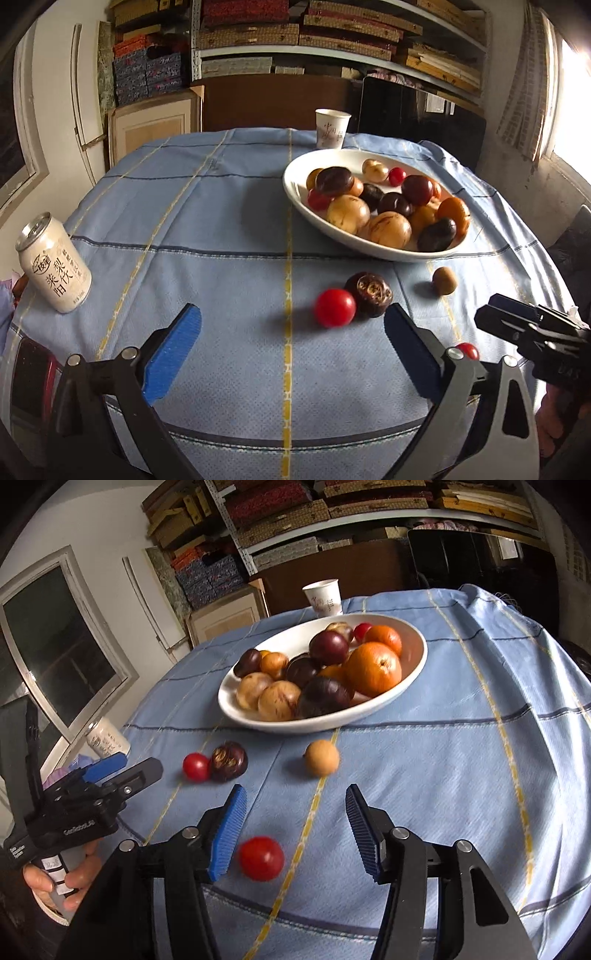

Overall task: Organize fruits
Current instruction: 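Withdraw both tools and close the right tool on a red tomato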

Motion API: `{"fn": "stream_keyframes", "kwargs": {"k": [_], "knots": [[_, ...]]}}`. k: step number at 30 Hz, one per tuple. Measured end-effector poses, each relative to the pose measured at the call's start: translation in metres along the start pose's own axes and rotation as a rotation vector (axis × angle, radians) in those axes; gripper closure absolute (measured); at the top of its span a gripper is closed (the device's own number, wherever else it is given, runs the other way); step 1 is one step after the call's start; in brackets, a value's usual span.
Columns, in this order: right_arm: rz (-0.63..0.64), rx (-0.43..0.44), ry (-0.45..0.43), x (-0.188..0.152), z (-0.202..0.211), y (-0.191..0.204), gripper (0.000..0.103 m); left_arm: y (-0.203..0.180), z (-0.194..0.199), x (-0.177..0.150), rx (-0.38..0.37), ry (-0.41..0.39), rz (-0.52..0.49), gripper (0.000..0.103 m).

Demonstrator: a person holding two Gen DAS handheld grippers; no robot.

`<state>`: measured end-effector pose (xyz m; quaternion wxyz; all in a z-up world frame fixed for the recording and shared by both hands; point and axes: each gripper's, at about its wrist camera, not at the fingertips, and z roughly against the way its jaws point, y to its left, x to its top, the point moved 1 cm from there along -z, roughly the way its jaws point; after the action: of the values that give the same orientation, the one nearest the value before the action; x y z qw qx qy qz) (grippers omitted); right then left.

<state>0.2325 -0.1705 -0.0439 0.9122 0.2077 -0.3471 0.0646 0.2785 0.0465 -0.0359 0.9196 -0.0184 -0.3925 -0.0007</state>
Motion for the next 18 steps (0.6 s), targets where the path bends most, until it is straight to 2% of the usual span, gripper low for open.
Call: {"fn": "stream_keyframes", "kwargs": {"k": [6, 18], "knots": [[0.129, -0.046, 0.023, -0.013, -0.004, 0.025, 0.044, 0.004, -0.005, -0.002, 0.047, 0.015, 0.002, 0.005], [0.101, -0.064, 0.093, -0.017, -0.017, 0.020, 0.044, 0.007, -0.007, -0.001, 0.044, 0.036, 0.023, 0.005]]}}
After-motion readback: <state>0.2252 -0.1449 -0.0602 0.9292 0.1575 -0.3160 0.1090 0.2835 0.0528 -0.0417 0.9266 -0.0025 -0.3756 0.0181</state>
